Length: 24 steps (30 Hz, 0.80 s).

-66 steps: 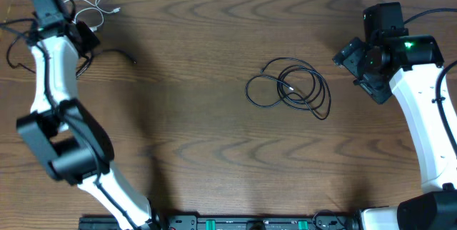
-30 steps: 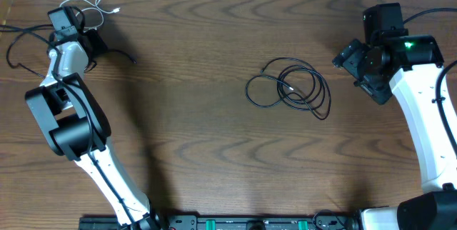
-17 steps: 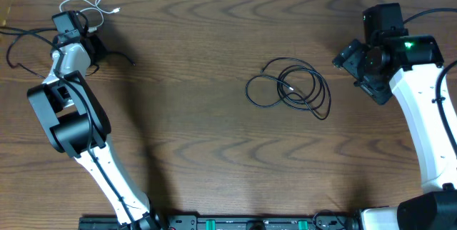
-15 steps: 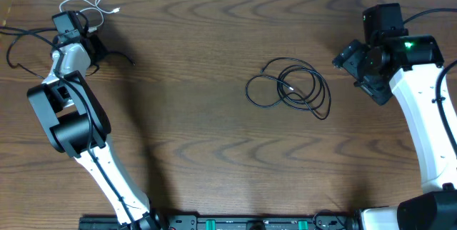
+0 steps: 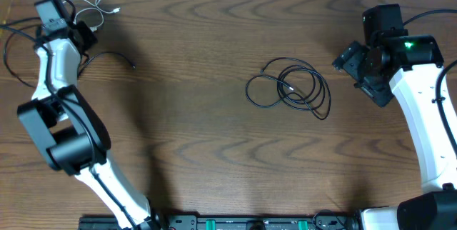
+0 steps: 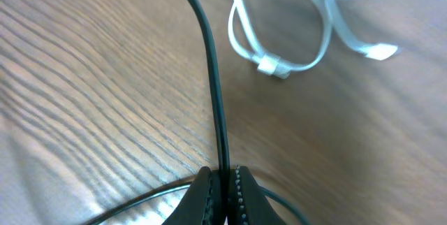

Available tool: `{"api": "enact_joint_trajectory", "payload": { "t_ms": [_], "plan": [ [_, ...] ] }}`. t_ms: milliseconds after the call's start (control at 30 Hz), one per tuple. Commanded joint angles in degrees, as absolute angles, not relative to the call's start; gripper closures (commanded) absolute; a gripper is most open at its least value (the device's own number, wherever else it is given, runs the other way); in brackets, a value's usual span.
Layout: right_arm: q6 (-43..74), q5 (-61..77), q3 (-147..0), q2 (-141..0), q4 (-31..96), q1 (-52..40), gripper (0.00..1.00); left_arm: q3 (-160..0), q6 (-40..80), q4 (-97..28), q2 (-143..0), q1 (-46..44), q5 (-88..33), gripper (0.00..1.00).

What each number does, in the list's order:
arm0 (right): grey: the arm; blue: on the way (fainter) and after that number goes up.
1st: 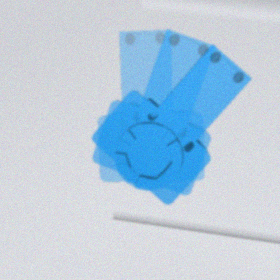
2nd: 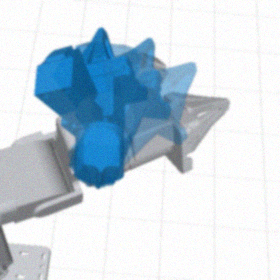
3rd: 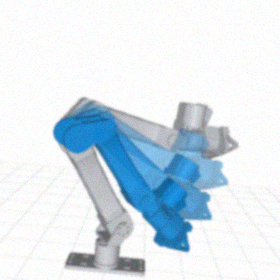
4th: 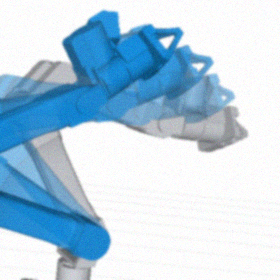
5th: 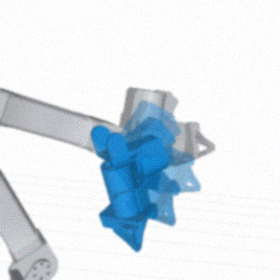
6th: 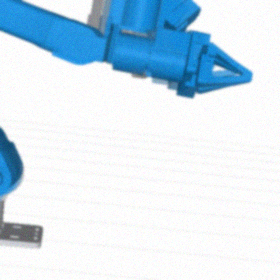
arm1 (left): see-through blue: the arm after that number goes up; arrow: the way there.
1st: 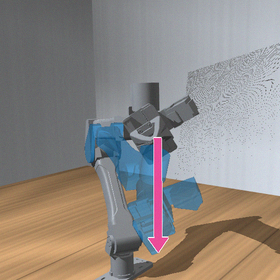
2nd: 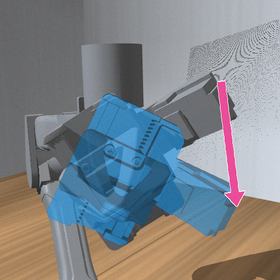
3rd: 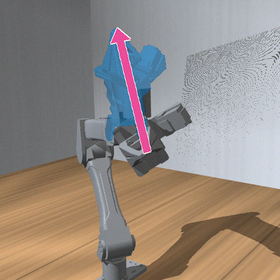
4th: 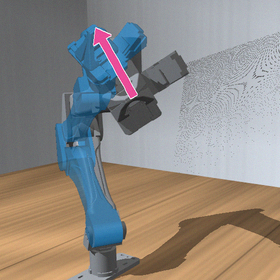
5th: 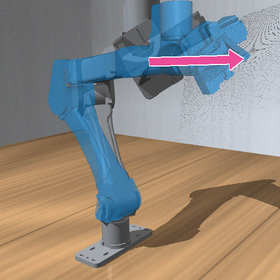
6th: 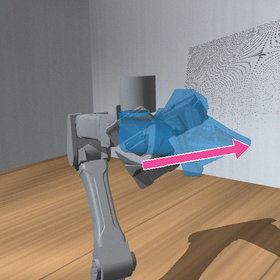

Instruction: Untangle cables

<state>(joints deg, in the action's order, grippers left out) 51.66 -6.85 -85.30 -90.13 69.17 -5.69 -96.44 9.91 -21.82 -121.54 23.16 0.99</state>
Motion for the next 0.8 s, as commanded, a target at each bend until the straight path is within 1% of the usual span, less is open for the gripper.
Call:
{"api": "enact_joint_trajectory", "payload": {
  "t_ms": [0,33,200,400,500,767],
  "plan": [
    [50.87,-6.90,-84.95,-90.50,69.89,-5.72,0.01,-96.51,11.73,-23.35,-118.10,23.46,-3.64,0.93],
    [50.87,-6.92,-84.95,-90.50,70.13,-5.72,0.01,-96.51,12.29,-23.90,-117.64,23.46,-4.60,0.93],
    [50.46,-6.90,-84.95,-90.50,70.96,-5.72,0.01,-96.49,24.43,-30.68,-116.84,24.73,-7.68,0.92],
    [50.46,-6.90,-84.95,-90.50,71.40,-5.72,0.01,-96.49,35.35,-35.38,-116.86,28.75,-21.21,0.92],
    [50.46,-6.90,-84.95,-90.50,71.55,-5.72,0.01,-96.49,38.65,-37.95,-116.86,30.44,-26.96,0.92],
    [50.46,-6.90,-84.95,-90.50,71.77,-5.72,0.01,-96.44,41.50,-39.00,-116.86,30.52,-34.50,0.92]
  ]
}}
